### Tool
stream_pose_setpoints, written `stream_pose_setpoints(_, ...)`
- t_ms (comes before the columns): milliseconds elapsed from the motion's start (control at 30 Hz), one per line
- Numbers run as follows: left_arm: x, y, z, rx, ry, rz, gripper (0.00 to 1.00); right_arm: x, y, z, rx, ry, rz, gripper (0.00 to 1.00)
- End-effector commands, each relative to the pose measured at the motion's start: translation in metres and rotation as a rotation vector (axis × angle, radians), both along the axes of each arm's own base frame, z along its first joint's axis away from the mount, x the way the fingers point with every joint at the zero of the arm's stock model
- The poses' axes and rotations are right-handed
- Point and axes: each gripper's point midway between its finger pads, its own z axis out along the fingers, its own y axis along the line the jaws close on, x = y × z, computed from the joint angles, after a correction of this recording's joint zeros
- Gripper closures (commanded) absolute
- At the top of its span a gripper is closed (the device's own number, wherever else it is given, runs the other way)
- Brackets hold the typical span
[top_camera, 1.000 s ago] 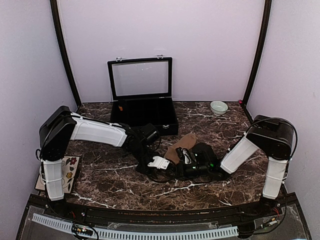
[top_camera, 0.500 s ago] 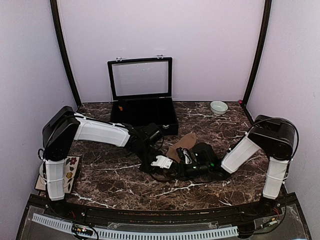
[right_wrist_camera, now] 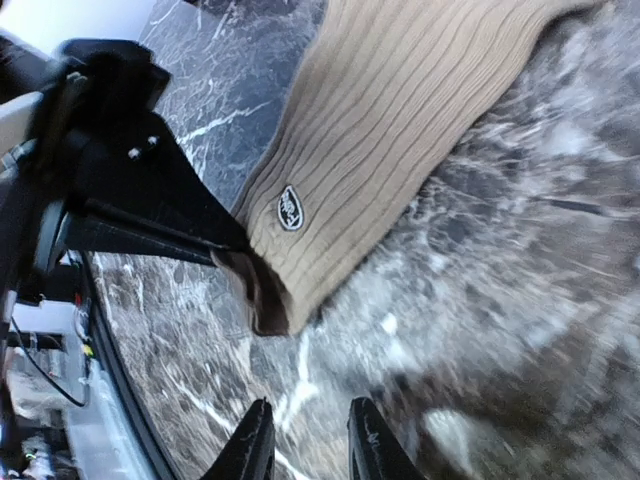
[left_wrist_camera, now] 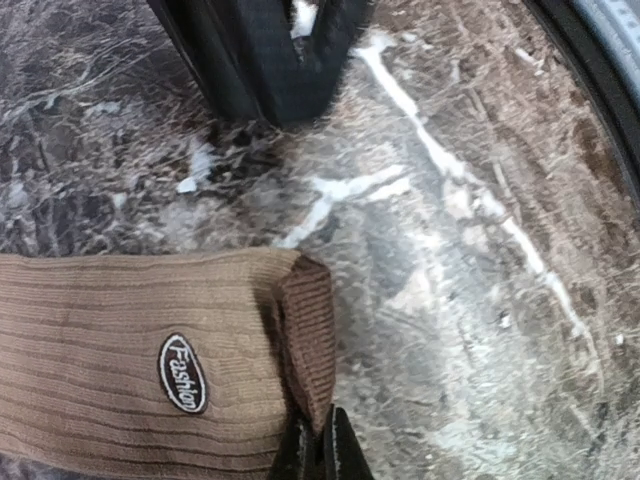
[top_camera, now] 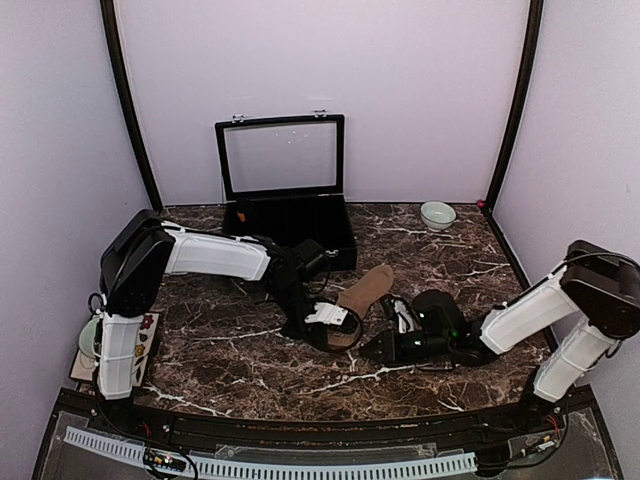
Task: Roll the socks
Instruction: Roll the sock at the center of the board.
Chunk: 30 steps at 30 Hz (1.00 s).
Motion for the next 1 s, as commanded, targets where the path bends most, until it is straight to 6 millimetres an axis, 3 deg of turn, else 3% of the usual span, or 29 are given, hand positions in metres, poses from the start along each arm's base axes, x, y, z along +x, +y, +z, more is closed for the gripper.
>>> stream_pose_setpoints(0, -0.049, 0.038, -0.026, 0.196, 0.272, 0.007, 1.00, 0.001, -0.018, 0.032, -0.050, -0.261, -0.016, 0.74)
stream_pose_setpoints(167, -0.058, 0.037, -0.023, 0.245, 0.384, 0.012, 1.00, -0.005, -0.029, 0.079, -0.202, -0.637, -0.016, 0.73)
stream_pose_setpoints(200, -0.059, 0.038, -0.023, 0.260, 0.401, 0.013, 1.00, -0.003, -0.033, 0.086, -0.229, -0.669, -0.037, 0.64)
stream_pose_setpoints(233, -0.058, 0.036, -0.022, 0.266, 0.409, 0.013, 1.00, 0.000, -0.036, 0.095, -0.230, -0.693, -0.054, 0.13)
stream_pose_setpoints(267, -0.058, 0.036, -0.022, 0.272, 0.416, 0.014, 1.00, 0.000, -0.039, 0.102, -0.215, -0.712, -0.064, 0.02)
stream_pose_setpoints(333, -0.058, 0.037, -0.024, 0.279, 0.418, 0.014, 1.00, 0.005, -0.054, 0.113, -0.172, -0.735, -0.159, 0.01)
stream_pose_setpoints(433, -0.056, 0.035, -0.026, 0.281, 0.411, 0.022, 1.00, 0.012, -0.088, 0.114, -0.067, -0.654, -0.389, 0.01)
stream_pose_setpoints(533, -0.055, 0.036, -0.029, 0.291, 0.413, 0.028, 1.00, -0.012, -0.093, 0.133, 0.268, -0.656, -0.361, 0.01)
stream_pose_setpoints(567, -0.055, 0.036, -0.031, 0.295, 0.411, 0.030, 1.00, -0.017, -0.095, 0.137, 0.301, -0.688, -0.337, 0.01)
stream_pose_setpoints(700, -0.052, 0.036, -0.035, 0.305, 0.409, 0.039, 1.00, -0.027, -0.073, 0.124, 0.080, -0.741, -0.155, 0.09)
stream_pose_setpoints(867, -0.047, 0.031, -0.034, 0.304, 0.433, 0.058, 1.00, -0.065, -0.021, 0.095, -0.169, -0.885, 0.181, 0.12)
stream_pose_setpoints(967, -0.045, 0.033, -0.035, 0.315, 0.454, 0.071, 1.00, -0.083, 0.004, 0.079, -0.253, -0.999, 0.334, 0.21)
